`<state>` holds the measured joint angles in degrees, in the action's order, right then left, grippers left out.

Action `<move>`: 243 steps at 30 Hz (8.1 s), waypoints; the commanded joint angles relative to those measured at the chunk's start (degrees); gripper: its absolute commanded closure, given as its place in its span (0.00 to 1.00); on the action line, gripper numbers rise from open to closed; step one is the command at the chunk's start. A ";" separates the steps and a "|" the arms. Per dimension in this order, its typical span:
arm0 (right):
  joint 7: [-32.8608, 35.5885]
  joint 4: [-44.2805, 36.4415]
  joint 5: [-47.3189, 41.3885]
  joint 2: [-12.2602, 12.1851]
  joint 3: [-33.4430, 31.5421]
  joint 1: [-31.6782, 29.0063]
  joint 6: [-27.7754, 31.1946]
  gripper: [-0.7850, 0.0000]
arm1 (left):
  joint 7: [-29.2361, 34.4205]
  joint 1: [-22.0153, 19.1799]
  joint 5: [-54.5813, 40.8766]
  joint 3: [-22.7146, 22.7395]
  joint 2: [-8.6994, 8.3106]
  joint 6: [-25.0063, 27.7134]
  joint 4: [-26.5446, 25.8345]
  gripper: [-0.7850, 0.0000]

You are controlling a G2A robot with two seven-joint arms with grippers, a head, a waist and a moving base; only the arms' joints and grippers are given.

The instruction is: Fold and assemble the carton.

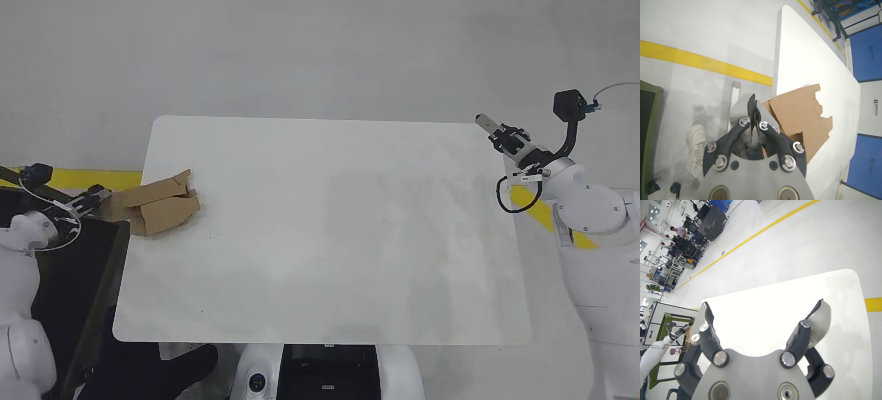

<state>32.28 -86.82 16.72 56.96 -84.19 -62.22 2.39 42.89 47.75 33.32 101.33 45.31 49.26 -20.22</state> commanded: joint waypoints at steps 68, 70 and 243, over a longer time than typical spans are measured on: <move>0.00 0.00 0.00 0.00 0.00 0.00 0.00 0.00 | 14.55 -1.11 -52.17 -29.01 10.43 -47.71 -51.30 1.00; 0.00 0.00 0.00 0.00 0.00 0.00 0.00 0.00 | 16.50 0.05 -54.11 -29.04 10.40 -49.03 -53.43 1.00; 0.26 -3.17 -41.31 7.60 19.88 2.30 -1.92 1.00 | 12.35 4.26 -69.84 -39.49 16.06 -49.97 -58.97 0.00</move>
<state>32.69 -90.07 -24.72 64.48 -64.44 -60.01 0.54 55.33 51.94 -36.75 62.04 61.31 -0.64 -78.98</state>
